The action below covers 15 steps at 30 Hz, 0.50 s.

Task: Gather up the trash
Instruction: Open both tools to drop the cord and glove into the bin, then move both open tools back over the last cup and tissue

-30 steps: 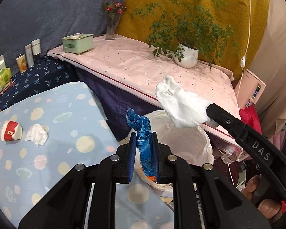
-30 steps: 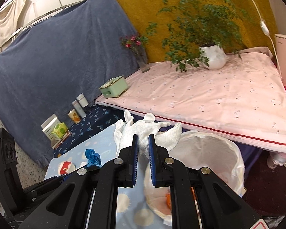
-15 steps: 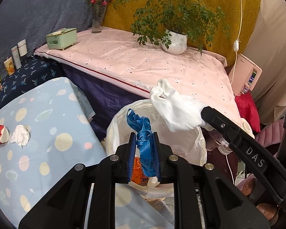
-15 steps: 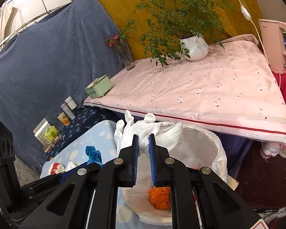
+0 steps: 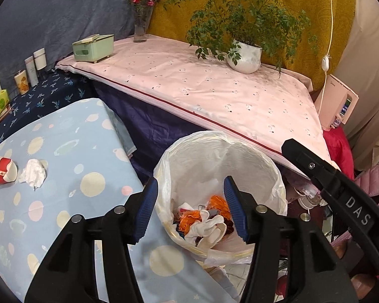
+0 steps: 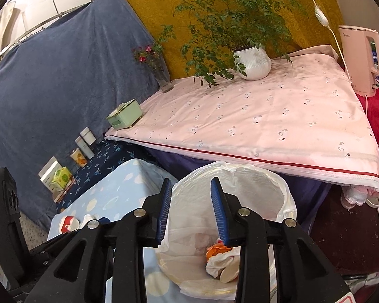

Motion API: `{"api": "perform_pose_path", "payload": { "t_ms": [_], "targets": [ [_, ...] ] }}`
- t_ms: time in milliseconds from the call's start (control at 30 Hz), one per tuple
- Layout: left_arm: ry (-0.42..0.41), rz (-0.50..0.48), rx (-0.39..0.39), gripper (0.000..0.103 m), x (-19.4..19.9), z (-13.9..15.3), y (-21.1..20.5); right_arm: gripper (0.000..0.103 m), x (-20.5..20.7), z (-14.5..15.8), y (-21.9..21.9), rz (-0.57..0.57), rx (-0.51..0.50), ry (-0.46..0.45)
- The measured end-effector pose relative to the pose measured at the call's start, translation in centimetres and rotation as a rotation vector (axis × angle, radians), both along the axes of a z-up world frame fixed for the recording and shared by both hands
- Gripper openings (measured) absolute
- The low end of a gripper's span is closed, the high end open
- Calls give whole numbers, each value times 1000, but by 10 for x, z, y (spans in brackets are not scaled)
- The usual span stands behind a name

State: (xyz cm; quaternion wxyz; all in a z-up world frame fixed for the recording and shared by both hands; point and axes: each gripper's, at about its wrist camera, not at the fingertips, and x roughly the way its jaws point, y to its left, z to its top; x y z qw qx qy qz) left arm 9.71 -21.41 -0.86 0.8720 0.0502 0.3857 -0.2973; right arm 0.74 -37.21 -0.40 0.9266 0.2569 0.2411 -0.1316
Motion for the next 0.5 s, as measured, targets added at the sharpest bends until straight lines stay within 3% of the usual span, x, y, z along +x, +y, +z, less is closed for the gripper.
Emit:
{"api": "perform_pose_path", "payload": {
  "t_ms": [500],
  "targets": [
    [7, 70, -28, 51, 10, 3, 39, 38, 17, 9, 39, 71, -52, 19]
  ]
}}
